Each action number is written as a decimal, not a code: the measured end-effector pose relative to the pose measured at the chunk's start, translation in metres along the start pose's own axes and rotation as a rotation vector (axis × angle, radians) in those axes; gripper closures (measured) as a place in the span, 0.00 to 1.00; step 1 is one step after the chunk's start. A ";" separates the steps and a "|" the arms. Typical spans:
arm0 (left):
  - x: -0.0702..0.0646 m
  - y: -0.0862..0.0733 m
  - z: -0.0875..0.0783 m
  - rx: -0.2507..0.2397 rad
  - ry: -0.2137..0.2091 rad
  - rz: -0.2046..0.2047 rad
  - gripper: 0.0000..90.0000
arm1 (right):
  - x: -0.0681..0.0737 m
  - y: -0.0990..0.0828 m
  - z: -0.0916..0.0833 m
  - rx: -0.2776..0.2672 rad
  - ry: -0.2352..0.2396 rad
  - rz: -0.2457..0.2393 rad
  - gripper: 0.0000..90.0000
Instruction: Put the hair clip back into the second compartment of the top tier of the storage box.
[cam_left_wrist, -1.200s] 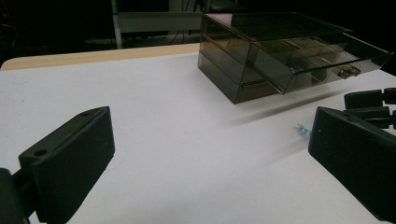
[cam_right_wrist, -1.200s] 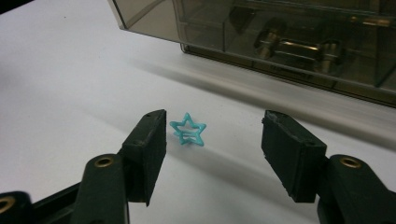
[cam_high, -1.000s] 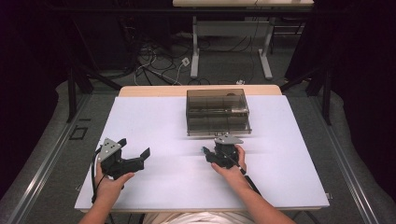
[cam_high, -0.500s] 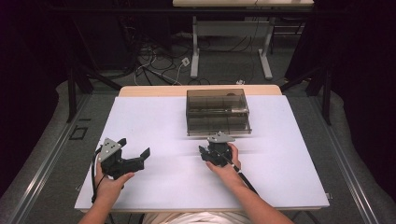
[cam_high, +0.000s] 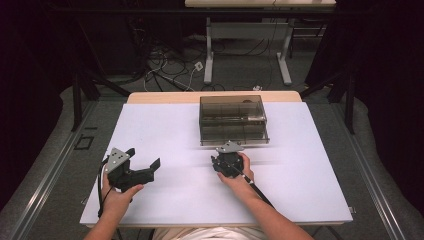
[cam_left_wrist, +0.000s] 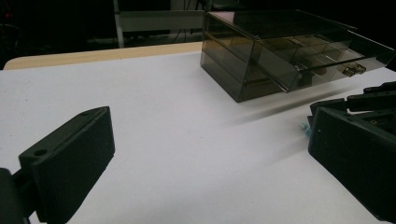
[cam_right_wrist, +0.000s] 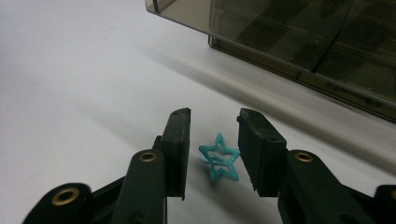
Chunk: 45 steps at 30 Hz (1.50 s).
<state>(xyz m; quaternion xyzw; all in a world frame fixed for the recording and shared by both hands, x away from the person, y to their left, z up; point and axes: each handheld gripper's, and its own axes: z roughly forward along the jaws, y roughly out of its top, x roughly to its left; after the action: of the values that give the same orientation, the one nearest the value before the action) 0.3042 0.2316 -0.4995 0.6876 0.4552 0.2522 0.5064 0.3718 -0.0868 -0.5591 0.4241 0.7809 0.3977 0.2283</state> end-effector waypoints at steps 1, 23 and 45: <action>0.001 0.000 0.000 0.003 0.000 0.007 0.00 | 0.000 0.000 0.002 0.001 -0.001 -0.008 0.74; 0.001 0.000 0.000 0.004 0.000 0.002 0.00 | 0.001 -0.003 0.009 0.038 -0.013 0.014 0.84; 0.002 0.000 0.000 0.007 -0.001 0.003 0.00 | -0.002 -0.001 0.006 0.048 -0.022 0.027 0.95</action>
<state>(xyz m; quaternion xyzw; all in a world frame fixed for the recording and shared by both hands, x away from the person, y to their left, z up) 0.3056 0.2335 -0.5003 0.6901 0.4548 0.2508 0.5040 0.3766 -0.0866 -0.5638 0.4441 0.7819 0.3773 0.2214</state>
